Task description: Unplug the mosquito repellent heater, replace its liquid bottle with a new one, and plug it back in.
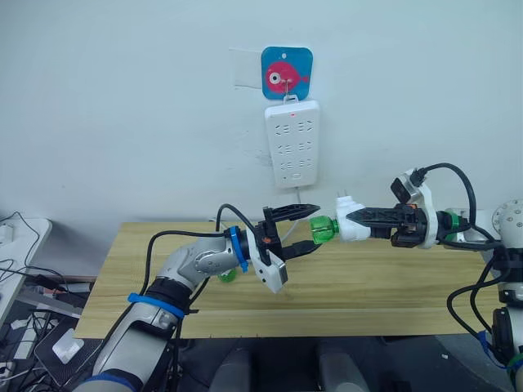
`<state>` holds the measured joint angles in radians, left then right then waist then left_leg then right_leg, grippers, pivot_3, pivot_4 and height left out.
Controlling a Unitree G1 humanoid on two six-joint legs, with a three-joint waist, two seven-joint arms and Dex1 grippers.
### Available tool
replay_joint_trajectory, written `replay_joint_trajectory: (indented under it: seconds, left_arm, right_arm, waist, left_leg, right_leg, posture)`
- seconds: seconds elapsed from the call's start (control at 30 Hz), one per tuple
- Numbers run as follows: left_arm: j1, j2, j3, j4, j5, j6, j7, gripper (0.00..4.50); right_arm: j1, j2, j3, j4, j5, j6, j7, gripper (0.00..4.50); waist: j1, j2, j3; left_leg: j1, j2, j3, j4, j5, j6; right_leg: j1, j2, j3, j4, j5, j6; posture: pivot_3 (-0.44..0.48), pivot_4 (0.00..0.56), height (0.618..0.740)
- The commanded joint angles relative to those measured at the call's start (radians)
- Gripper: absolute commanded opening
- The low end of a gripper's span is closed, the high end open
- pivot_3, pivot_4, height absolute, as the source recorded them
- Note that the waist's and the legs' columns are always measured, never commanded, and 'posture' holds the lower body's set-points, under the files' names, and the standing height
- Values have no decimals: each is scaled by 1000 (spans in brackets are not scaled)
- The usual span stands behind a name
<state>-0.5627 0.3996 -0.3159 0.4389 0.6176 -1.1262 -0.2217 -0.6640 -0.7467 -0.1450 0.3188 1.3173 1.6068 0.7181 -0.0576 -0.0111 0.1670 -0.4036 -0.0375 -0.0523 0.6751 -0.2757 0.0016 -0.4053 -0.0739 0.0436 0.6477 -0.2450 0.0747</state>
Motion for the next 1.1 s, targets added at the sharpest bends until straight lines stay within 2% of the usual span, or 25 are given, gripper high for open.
replay_joint_trajectory:
  seconds: [0.03, 0.23, 0.33, 0.5, 0.53, 0.57, 0.63, 0.7, 0.77, 0.83, 0.9, 0.97, 1.1]
  left_arm:
    - [-15, 1, -7, -20, 6, -29, 41, 4469]
    - [-30, -12, -15, -26, 24, -39, 78, 4469]
    - [-36, -8, -31, -14, 15, -42, 73, 3898]
    - [-41, -4, -51, 4, -34, -35, 56, 2398]
    - [-42, -4, -54, 6, -48, -32, 49, 2217]
    - [-41, -8, -74, 9, -121, -17, 13, 2217]
    - [-16, -27, -148, -32, -424, 128, -177, 2217]
    - [37, -63, -174, -198, -815, 494, -392, 2217]
    - [55, -57, -165, -372, -1101, 833, -513, 2217]
    - [45, -41, -118, -481, -1309, 1101, -546, 2217]
    - [21, -23, -50, -518, -1523, 1372, -546, 2217]
    - [-12, -15, 37, -498, -1732, 1609, -532, 2217]
    - [-45, -21, 179, -413, -2003, 1916, -475, 2217]
  right_arm:
    - [-12, -9, -16, -21, 54, 8, -7, 2974]
    - [-10, -6, -17, -21, 76, 8, -30, 2974]
    - [-9, -7, -16, -22, 84, 8, -38, 2974]
    - [-13, -6, -16, -18, 85, 8, -42, 2974]
    - [-14, -6, -16, -17, 85, 8, -42, 2974]
    - [-14, -9, -13, -19, 82, 8, -38, 2974]
    - [-14, -16, -7, -23, 63, 8, -25, 2974]
    - [-16, -22, -6, -22, 42, 8, -14, 2974]
    - [-26, -24, -8, -11, 30, 8, -8, 2974]
    - [-30, -29, -6, -8, 17, 8, 5, 2974]
    - [-28, -36, -1, -13, -1, 8, 23, 2974]
    - [-18, -43, 7, -27, -17, 8, 44, 2974]
    - [2, -50, 16, -56, -36, 8, 72, 2974]
  waist:
    - [0, 0, 0]
    - [0, 0, 0]
    - [0, 0, 0]
    - [0, 0, 0]
    - [-1, 0, 0]
    - [-1, 0, 0]
    - [-1, 0, 0]
    - [-3, 1, 0]
    - [-7, 1, 1]
    - [-12, 1, 2]
    - [-18, 2, 2]
    - [-25, 2, 2]
    - [-32, 2, 2]
  left_leg:
    - [0, 0, 0, 0, 0, 0]
    - [0, 0, 0, 0, 0, 0]
    - [0, 0, 0, 0, 0, 0]
    - [0, 0, 0, 0, 0, 0]
    - [0, 0, 0, 0, 0, 0]
    - [0, 0, 0, 0, 0, 0]
    - [0, 0, 0, 0, 0, 0]
    - [-1, 0, 0, 1, 0, 0]
    - [-3, 0, -1, 1, 0, 0]
    - [-5, 1, -4, 3, 0, 0]
    - [-5, 3, -5, 3, 0, 0]
    - [-5, 3, -6, 3, 0, 0]
    - [-4, 3, -6, 3, 0, 0]
  right_leg:
    - [0, 0, 0, 0, 0, 0]
    - [0, 0, 0, 0, 0, 0]
    - [0, 0, 0, 0, 0, 0]
    - [0, 0, 0, 0, 0, 0]
    - [0, 0, 0, 0, 0, 0]
    - [0, 0, 0, 0, 0, 0]
    - [0, 0, 0, 0, 0, 0]
    - [0, 0, 0, 0, 0, 0]
    - [-1, 0, 0, 0, 0, 0]
    - [-2, 1, -2, 0, 0, 0]
    - [-2, 3, -2, 1, 0, 0]
    - [-2, 6, -3, 1, 0, 1]
    - [-2, 7, -2, 1, -2, 3]
  posture:
    - [-142, 166, 740]
    - [-144, 166, 740]
    - [-147, 166, 740]
    - [-145, 165, 740]
    - [-145, 165, 740]
    - [-145, 165, 740]
    - [-139, 170, 740]
    - [-139, 170, 740]
    - [-138, 173, 740]
    - [-138, 173, 740]
    - [-137, 173, 740]
    - [-139, 175, 740]
    - [-138, 176, 740]
